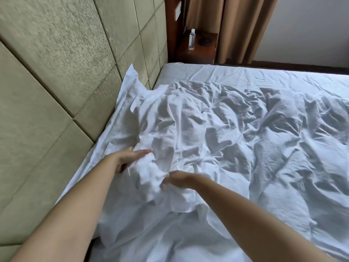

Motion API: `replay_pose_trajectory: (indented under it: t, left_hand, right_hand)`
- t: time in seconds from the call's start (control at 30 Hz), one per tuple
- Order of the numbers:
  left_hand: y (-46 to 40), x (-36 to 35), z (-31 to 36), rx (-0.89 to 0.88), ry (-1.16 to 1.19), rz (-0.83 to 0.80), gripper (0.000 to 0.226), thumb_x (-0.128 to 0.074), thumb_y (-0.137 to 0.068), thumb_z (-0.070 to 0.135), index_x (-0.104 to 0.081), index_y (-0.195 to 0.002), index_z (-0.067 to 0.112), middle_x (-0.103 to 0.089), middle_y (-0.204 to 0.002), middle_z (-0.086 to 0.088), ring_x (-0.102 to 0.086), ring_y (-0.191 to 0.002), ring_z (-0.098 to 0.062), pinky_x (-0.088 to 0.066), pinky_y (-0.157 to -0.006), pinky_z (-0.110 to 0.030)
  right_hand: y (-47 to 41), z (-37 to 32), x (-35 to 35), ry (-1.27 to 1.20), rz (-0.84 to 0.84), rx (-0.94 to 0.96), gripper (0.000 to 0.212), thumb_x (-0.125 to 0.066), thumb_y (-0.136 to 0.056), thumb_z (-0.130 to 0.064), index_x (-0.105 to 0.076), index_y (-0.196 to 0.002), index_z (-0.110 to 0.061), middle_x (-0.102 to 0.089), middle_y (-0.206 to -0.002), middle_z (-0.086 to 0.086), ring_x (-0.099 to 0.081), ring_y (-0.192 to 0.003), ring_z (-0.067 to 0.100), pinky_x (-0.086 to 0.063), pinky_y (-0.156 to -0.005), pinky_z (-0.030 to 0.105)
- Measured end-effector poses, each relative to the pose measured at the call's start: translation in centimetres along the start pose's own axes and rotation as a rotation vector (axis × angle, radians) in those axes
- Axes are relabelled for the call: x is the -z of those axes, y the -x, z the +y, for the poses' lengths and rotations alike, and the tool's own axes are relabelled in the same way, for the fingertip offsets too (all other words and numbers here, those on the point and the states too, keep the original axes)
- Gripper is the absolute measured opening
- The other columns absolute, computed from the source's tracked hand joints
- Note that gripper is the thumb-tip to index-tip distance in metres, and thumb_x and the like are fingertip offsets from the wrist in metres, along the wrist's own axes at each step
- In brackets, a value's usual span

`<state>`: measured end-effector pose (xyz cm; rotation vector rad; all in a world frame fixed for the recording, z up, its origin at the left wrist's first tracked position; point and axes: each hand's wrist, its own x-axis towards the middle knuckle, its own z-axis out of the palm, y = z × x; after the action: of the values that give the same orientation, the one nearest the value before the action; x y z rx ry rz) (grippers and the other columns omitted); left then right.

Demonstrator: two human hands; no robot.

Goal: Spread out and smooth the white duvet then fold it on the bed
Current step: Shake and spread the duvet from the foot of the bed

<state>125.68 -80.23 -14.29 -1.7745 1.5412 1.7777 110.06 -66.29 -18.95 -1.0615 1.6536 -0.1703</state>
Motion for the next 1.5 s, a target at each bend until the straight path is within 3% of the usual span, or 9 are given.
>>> replay_pose_trajectory:
  t: [0.1,0.27,0.4,0.5,0.63,0.87,1.1,1.33,1.5]
  left_hand:
    - [1.9,-0.9,-2.1,0.137,-0.278,-0.138,0.053,-0.087,-0.065,0.036,-0.059,-0.103,0.012,-0.07,-0.101,-0.01,-0.068,-0.097,-0.026,-0.058,-0.078,-0.041]
    - [4.7,0.1,-1.8,0.006,-0.049,-0.4,0.062,-0.092,-0.04,0.009,-0.07,-0.098,0.003,-0.07,-0.1,-0.018,-0.07,-0.085,-0.029,-0.058,-0.07,-0.037]
    - [6.2,0.4,-0.9,-0.075,0.202,-0.014,0.016,-0.051,-0.05,0.004,-0.061,-0.063,0.003,-0.055,-0.052,-0.008,-0.052,-0.039,-0.017,-0.043,-0.04,-0.018]
    - [6.1,-0.1,-2.4,0.012,-0.45,0.192,0.053,-0.05,-0.067,0.004,-0.047,-0.12,0.006,-0.047,-0.076,-0.015,-0.045,-0.051,-0.02,-0.035,-0.045,-0.019]
    - [4.9,-0.9,-4.3,0.161,-0.962,0.251,0.06,-0.046,-0.087,0.006,-0.03,-0.144,0.0,-0.051,-0.123,-0.02,-0.057,-0.104,-0.028,-0.047,-0.076,-0.028]
    - [3.8,0.1,-2.2,-0.378,-0.186,1.103,0.033,-0.044,-0.082,-0.003,-0.068,-0.101,0.009,-0.066,-0.106,-0.019,-0.059,-0.098,-0.039,-0.047,-0.078,-0.038]
    - [5.1,4.1,-6.4,-0.064,0.451,1.411,0.035,-0.038,-0.086,0.0,-0.064,-0.11,-0.001,-0.062,-0.116,-0.027,-0.057,-0.107,-0.043,-0.045,-0.085,-0.039]
    - [2.9,3.2,-8.3,-0.099,-0.001,0.82,0.044,-0.056,-0.087,0.04,-0.054,-0.121,0.012,-0.058,-0.124,-0.013,-0.055,-0.111,-0.031,-0.04,-0.084,-0.033]
    - [2.7,3.5,-8.7,0.023,-0.548,0.437,0.025,-0.048,-0.087,0.007,-0.052,-0.11,0.014,-0.058,-0.119,-0.013,-0.057,-0.095,-0.026,-0.043,-0.064,-0.024]
  right_hand:
    - [0.2,1.1,-1.6,0.32,-0.136,0.009,0.046,-0.055,-0.092,-0.039,-0.058,-0.125,-0.007,-0.053,-0.131,0.011,-0.05,-0.12,0.026,-0.039,-0.095,0.031]
    - [1.0,0.3,-0.9,0.245,0.261,0.131,0.052,-0.053,-0.086,-0.016,-0.041,-0.137,-0.014,-0.053,-0.13,0.014,-0.051,-0.118,0.032,-0.042,-0.094,0.034]
    - [1.1,-0.8,-0.1,0.107,0.39,0.245,0.063,-0.052,-0.087,-0.023,-0.029,-0.146,-0.022,-0.043,-0.142,0.011,-0.045,-0.126,0.03,-0.039,-0.101,0.037]
    - [1.4,-0.3,-1.1,0.376,0.017,0.09,0.053,-0.053,-0.091,-0.019,-0.039,-0.143,-0.021,-0.045,-0.142,0.009,-0.045,-0.127,0.025,-0.037,-0.096,0.024]
    - [1.4,-0.7,-1.8,0.392,0.264,0.172,0.063,-0.048,-0.089,-0.015,-0.028,-0.148,-0.023,-0.036,-0.148,0.008,-0.042,-0.131,0.028,-0.04,-0.104,0.036]
    - [0.7,-2.4,-0.8,0.423,0.351,0.283,0.079,-0.051,-0.086,-0.013,-0.011,-0.152,-0.03,-0.008,-0.16,-0.001,-0.031,-0.139,0.026,-0.038,-0.103,0.037]
    - [-0.6,-1.9,-3.8,0.496,0.16,0.121,0.067,-0.043,-0.088,-0.014,-0.021,-0.148,-0.032,-0.057,-0.128,0.011,-0.054,-0.113,0.031,-0.046,-0.091,0.034]
    - [-0.5,-6.1,-4.7,0.333,0.468,0.375,0.079,-0.042,-0.083,-0.002,-0.015,-0.15,-0.034,-0.013,-0.157,-0.006,-0.047,-0.124,0.028,-0.045,-0.075,0.032]
    - [-1.9,-7.5,-5.5,0.414,0.317,0.384,0.079,-0.048,-0.084,-0.008,-0.015,-0.151,-0.033,-0.01,-0.158,-0.004,-0.034,-0.136,0.026,-0.044,-0.093,0.036]
